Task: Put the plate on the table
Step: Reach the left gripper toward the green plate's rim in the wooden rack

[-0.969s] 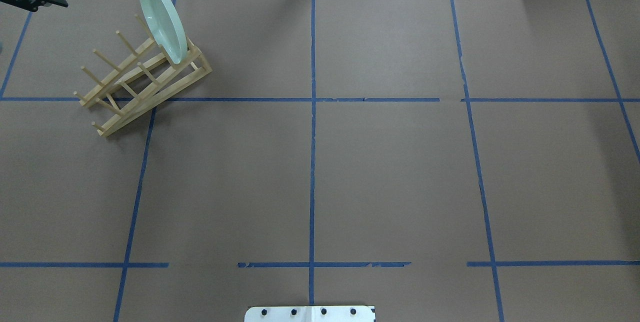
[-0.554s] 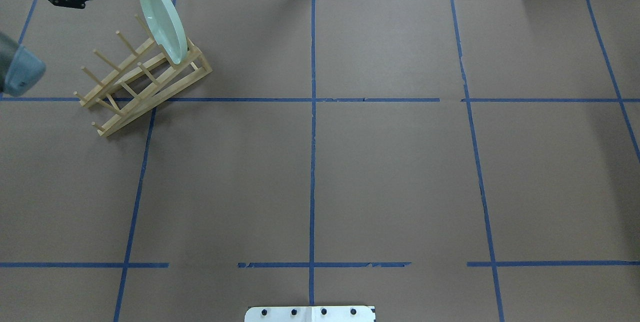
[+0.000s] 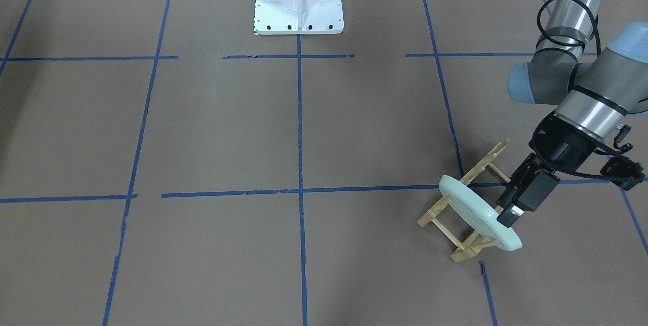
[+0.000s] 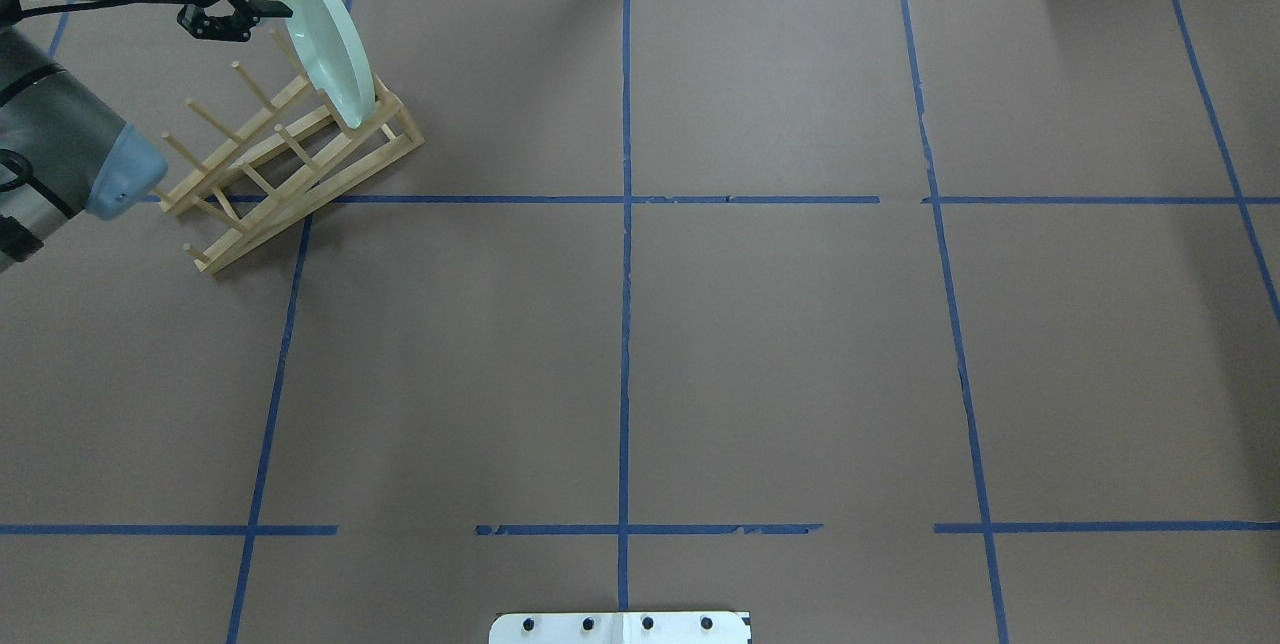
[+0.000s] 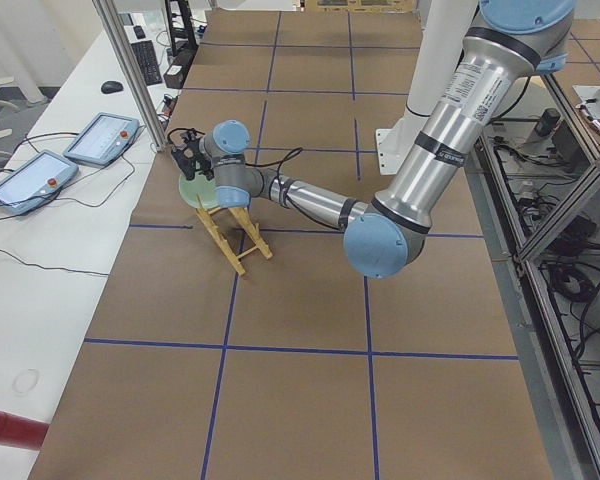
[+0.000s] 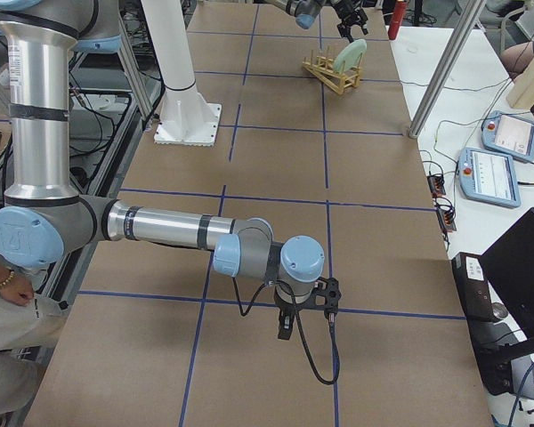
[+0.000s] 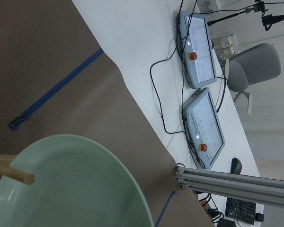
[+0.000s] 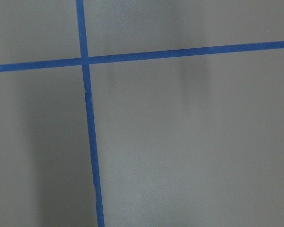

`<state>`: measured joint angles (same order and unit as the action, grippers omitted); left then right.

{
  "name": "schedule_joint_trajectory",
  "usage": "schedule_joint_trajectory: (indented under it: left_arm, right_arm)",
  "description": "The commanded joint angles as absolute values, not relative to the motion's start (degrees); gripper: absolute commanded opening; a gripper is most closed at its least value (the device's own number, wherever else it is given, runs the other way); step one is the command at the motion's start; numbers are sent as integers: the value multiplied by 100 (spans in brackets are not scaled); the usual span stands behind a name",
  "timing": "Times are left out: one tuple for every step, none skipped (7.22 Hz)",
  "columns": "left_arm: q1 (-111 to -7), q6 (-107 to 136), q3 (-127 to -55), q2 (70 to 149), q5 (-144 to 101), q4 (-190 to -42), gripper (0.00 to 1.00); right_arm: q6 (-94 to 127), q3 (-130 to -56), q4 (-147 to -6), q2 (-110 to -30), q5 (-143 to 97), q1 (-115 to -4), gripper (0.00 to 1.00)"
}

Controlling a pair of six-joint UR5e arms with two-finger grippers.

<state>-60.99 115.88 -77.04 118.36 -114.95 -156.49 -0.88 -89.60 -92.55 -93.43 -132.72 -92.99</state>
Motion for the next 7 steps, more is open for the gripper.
schedule_joint_trajectory:
  left_arm:
    - [-6056, 11558, -7699, 11848, -11487, -15592, 51]
    - [-6064, 11514, -7725, 11830, -11505, -15592, 1]
    - [-6064, 11496, -7726, 11839, -11505, -15592, 0]
    - [-6064, 11505, -7769, 11839, -11505, -15592, 0]
    - [-6073, 11514, -7883, 11848, -11514, -15574, 0]
    - [-6178, 11522, -8067, 11839, -11531, -15574, 0]
    - [-6405, 11531, -8260, 11839, -11697, -15566, 0]
  right_arm:
    - [-88, -8965, -9255, -9343, -13271, -9299, 100]
    - [-88, -8965, -9255, -9343, -13271, -9299, 100]
    - [-88, -8965, -9255, -9343, -13271, -9299, 100]
    - [-88, -8956, -9255, -9343, -13271, -9299, 100]
    - [-88, -8965, -9255, -9343, -13271, -9299, 100]
    - [-88, -8956, -9255, -9343, -13271, -9299, 100]
    - [-88, -8956, -9255, -9343, -13271, -9299, 100]
